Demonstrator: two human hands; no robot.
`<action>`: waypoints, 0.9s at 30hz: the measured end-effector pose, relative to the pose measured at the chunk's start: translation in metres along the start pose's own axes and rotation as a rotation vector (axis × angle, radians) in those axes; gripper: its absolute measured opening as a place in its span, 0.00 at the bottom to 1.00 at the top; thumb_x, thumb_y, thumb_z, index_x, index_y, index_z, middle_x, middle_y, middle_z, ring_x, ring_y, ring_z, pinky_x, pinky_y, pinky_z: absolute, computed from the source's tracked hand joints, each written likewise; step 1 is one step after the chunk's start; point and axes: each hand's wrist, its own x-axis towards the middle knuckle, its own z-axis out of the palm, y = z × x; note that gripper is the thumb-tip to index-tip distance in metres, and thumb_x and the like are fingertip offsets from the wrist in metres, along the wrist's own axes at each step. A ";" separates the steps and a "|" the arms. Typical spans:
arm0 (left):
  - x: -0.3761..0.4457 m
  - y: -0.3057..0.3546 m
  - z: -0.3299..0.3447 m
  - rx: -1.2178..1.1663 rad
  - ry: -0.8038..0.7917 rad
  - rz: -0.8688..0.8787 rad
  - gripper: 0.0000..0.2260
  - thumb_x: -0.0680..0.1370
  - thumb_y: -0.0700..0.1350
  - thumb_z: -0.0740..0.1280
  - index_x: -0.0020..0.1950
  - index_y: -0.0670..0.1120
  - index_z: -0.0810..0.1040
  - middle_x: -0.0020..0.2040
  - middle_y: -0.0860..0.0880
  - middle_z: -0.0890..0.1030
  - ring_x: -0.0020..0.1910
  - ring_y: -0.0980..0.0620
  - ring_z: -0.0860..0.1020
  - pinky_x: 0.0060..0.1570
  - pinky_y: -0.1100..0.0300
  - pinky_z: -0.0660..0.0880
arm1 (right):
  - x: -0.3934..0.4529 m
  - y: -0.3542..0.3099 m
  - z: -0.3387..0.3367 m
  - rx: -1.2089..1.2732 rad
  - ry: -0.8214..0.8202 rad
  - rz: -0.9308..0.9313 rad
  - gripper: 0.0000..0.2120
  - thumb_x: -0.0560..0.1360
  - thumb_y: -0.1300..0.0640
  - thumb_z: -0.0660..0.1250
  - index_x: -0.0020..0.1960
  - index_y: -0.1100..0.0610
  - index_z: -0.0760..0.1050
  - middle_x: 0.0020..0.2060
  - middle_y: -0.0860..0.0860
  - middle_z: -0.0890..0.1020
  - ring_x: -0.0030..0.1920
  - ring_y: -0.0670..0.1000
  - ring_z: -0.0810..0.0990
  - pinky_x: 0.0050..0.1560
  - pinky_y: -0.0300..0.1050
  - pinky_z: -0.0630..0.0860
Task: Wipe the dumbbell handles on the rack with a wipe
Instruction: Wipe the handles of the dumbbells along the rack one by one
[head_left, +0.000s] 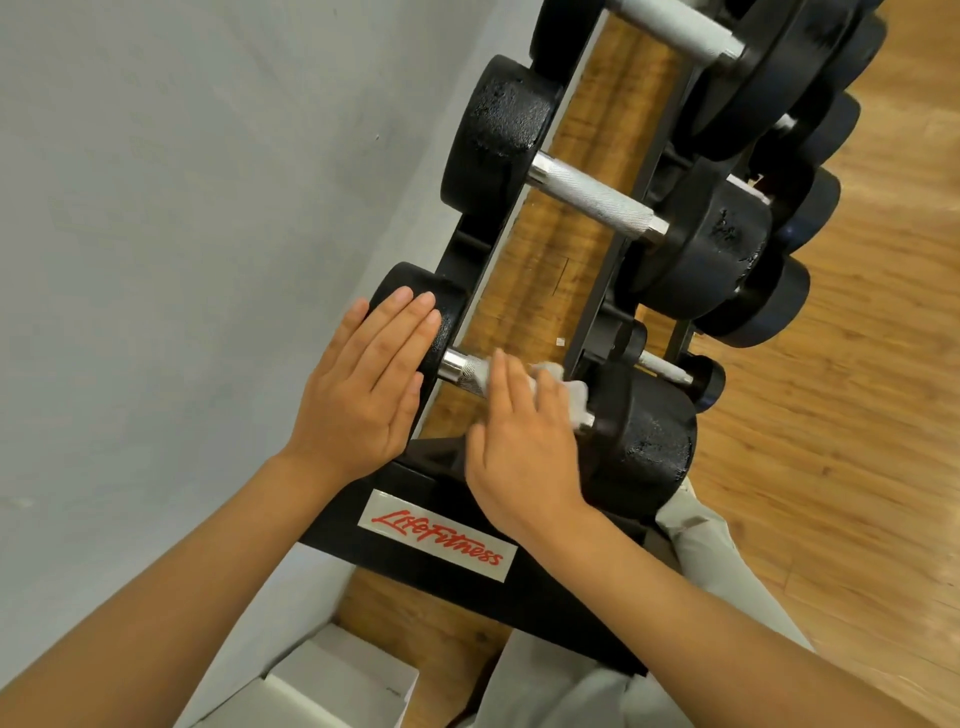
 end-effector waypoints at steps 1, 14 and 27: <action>0.000 0.000 0.000 0.002 -0.003 0.002 0.19 0.84 0.42 0.52 0.73 0.36 0.65 0.72 0.37 0.69 0.74 0.40 0.65 0.77 0.48 0.54 | 0.006 -0.007 0.001 0.042 0.003 -0.058 0.29 0.76 0.53 0.50 0.73 0.66 0.66 0.68 0.61 0.73 0.67 0.64 0.70 0.71 0.60 0.64; 0.002 0.015 -0.003 0.057 -0.038 -0.088 0.20 0.85 0.44 0.51 0.75 0.37 0.65 0.74 0.38 0.68 0.76 0.41 0.62 0.78 0.48 0.53 | 0.000 0.024 -0.037 0.007 -0.240 -0.075 0.35 0.79 0.66 0.60 0.80 0.55 0.47 0.78 0.51 0.56 0.77 0.53 0.57 0.73 0.46 0.60; 0.000 0.044 -0.001 0.112 -0.078 -0.319 0.23 0.86 0.46 0.45 0.77 0.38 0.61 0.78 0.40 0.63 0.78 0.43 0.57 0.78 0.51 0.48 | 0.023 0.045 -0.064 0.229 -0.148 -0.339 0.21 0.77 0.69 0.65 0.69 0.60 0.72 0.62 0.59 0.79 0.61 0.59 0.79 0.62 0.55 0.76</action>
